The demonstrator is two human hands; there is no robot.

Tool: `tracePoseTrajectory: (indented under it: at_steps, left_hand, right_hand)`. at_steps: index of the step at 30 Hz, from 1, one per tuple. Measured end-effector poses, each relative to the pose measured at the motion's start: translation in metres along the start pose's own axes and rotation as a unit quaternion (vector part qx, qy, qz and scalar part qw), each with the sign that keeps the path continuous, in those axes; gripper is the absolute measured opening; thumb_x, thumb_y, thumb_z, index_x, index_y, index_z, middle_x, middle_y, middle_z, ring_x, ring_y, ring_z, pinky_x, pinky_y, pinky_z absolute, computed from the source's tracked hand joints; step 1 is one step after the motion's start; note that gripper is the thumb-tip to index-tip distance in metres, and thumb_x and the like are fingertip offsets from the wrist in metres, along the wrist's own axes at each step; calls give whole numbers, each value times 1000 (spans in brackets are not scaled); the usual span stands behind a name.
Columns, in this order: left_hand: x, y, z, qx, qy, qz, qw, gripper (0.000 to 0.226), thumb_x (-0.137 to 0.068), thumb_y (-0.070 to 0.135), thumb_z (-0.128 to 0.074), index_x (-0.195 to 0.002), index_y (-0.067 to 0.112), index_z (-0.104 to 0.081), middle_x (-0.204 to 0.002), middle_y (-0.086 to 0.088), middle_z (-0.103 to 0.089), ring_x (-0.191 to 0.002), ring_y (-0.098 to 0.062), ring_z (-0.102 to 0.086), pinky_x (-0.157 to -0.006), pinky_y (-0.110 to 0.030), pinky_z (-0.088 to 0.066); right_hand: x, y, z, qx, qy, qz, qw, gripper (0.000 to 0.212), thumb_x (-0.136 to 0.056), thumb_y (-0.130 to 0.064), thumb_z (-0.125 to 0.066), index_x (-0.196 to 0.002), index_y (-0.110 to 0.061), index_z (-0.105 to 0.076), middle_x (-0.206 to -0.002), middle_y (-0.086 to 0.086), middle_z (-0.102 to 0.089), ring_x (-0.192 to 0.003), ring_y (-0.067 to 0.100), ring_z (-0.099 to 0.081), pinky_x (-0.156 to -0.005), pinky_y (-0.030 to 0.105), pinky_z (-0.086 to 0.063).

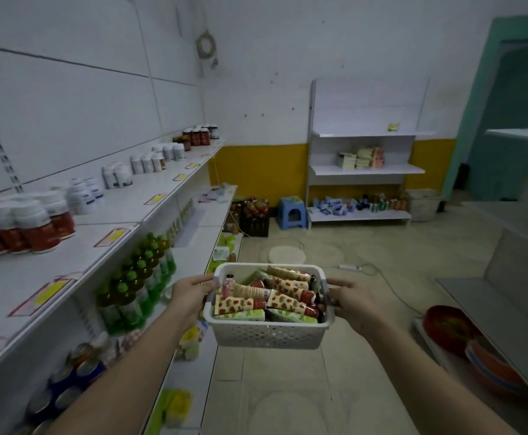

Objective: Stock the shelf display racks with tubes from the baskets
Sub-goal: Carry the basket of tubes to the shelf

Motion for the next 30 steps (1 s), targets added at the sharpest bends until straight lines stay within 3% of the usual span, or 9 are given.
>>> tracePoseTrajectory:
  at_steps: [7, 14, 21, 23, 24, 26, 28, 30]
  left_hand:
    - [-136, 5, -62, -19, 42, 17, 999, 30, -84, 1, -71, -113, -3, -66, -96, -23, -71, -83, -35, -70, -71, -39, -58]
    - [-264, 9, -68, -19, 101, 22, 994, 26, -82, 3, -74, -108, -2, -69, -90, -19, -72, -71, -28, -69, -61, -31, -56]
    - [-429, -14, -55, -26, 133, 36, 990, 32, -81, -1, -73, -112, -8, -66, -101, -29, -69, -81, -31, -64, -76, -38, -54]
    - [-479, -21, -48, -35, 140, 45, 989, 30, -82, -1, -73, -110, -7, -68, -99, -28, -69, -82, -33, -66, -78, -40, -54]
    - [-501, -25, -42, -34, 145, 52, 987, 29, -82, 0, -73, -109, -6, -68, -99, -26, -70, -86, -36, -68, -82, -43, -56]
    - [-539, -34, -31, -29, 162, 70, 984, 28, -82, 1, -74, -109, -5, -69, -101, -21, -71, -92, -38, -68, -86, -49, -56]
    - [-572, -40, -17, -32, 182, 85, 979, 26, -82, 1, -74, -107, -4, -70, -101, -20, -71, -93, -38, -68, -86, -52, -56]
    - [-604, -41, -3, -38, 207, 92, 973, 21, -81, 1, -73, -102, 0, -71, -97, -18, -72, -89, -36, -69, -84, -50, -57]
  right_hand:
    - [-158, -34, -6, 21, -33, -26, 999, 39, -84, 17, -48, -117, 1, -59, -97, 24, -67, -82, 34, -70, -55, 36, -57]
    - [-299, -58, -61, 38, -91, -38, 994, 31, -85, 16, -50, -83, -7, -71, -81, 17, -71, -75, 32, -70, -52, 34, -56]
    - [-449, -35, -146, 69, -107, -82, 989, 30, -85, 19, -49, -80, -5, -65, -72, 15, -67, -59, 28, -65, -36, 24, -46]
    - [-492, -32, -175, 85, -112, -92, 986, 22, -86, 17, -51, -89, -1, -64, -72, 18, -70, -63, 32, -68, -44, 39, -55]
    - [-509, -32, -189, 95, -118, -98, 984, 21, -86, 16, -51, -98, 3, -63, -81, 22, -71, -74, 39, -70, -59, 54, -59]
    - [-544, -30, -216, 119, -131, -121, 977, 30, -85, 17, -48, -112, 7, -58, -101, 32, -66, -95, 51, -65, -84, 72, -45]
    - [-577, -28, -243, 146, -149, -133, 969, 33, -84, 16, -47, -113, 7, -60, -102, 33, -66, -96, 55, -62, -88, 76, -37]
    - [-608, -25, -269, 161, -167, -140, 963, 33, -85, 15, -48, -111, 4, -64, -98, 29, -70, -96, 51, -65, -86, 72, -44]
Point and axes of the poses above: each hand's wrist, its own x-axis away from the middle knuckle, its own z-axis out of the back of the hand, y = z × x, the point moved 10 cm from there along -x, towards the middle knuckle
